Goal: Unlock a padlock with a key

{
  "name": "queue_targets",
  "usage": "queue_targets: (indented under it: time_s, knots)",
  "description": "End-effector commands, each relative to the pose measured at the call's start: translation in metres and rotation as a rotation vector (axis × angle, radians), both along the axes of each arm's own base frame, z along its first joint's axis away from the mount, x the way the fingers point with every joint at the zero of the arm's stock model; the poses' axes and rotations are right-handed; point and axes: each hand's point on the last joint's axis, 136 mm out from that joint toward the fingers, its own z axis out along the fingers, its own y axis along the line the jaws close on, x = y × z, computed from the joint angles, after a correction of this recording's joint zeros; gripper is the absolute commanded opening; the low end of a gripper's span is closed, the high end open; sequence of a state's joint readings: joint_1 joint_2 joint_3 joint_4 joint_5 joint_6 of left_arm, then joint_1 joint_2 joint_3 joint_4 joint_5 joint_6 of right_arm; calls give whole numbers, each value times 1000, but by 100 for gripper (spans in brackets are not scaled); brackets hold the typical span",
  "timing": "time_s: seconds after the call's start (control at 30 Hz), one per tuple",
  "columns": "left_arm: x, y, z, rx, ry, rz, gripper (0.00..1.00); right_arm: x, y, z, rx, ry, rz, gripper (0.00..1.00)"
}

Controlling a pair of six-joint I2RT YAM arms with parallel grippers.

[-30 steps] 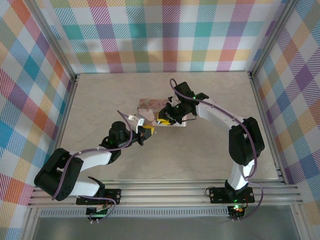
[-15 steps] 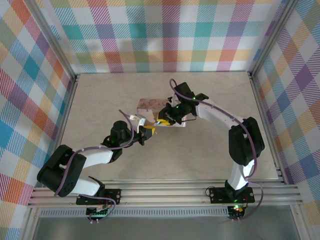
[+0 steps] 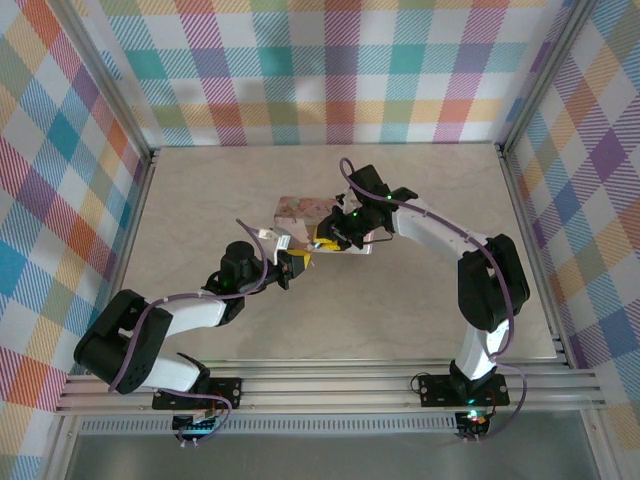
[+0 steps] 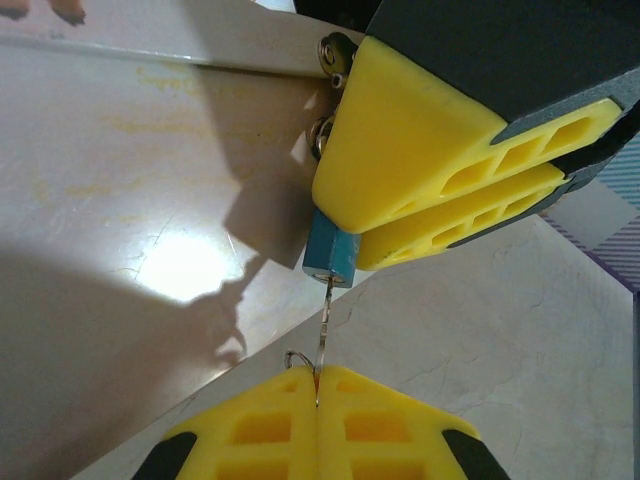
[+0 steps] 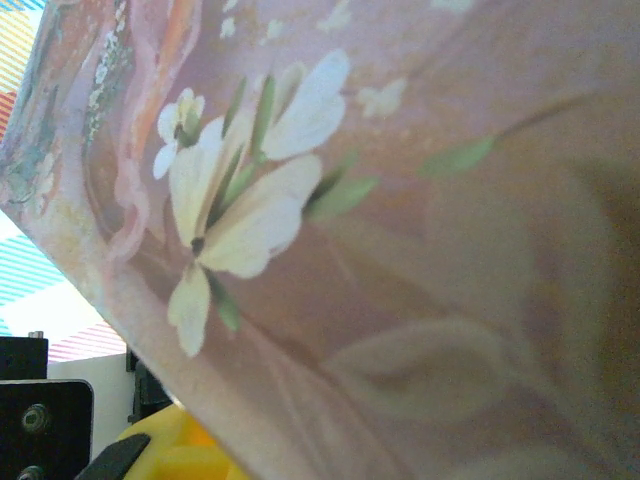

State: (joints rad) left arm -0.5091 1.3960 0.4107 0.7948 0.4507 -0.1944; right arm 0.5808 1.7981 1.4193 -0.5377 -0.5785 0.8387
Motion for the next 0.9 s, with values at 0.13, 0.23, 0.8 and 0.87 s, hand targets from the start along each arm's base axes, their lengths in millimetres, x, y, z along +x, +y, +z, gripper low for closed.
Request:
queue_targets:
  time_s: [0.13,0.23,0.8,0.87]
  knots:
    - [8,-10,21,-49,-59,-13,0,-3,9,31,120,-32,39,0]
    - [10,-13,19,-55,-51,-19,0,-5,9,31,125,-25,45,0]
    - [8,-12,26,-97,-17,-66,0,-14,3,20,102,-88,123,0]
    - [7,-14,27,-108,-9,-78,0,-14,4,19,109,-90,129,0]
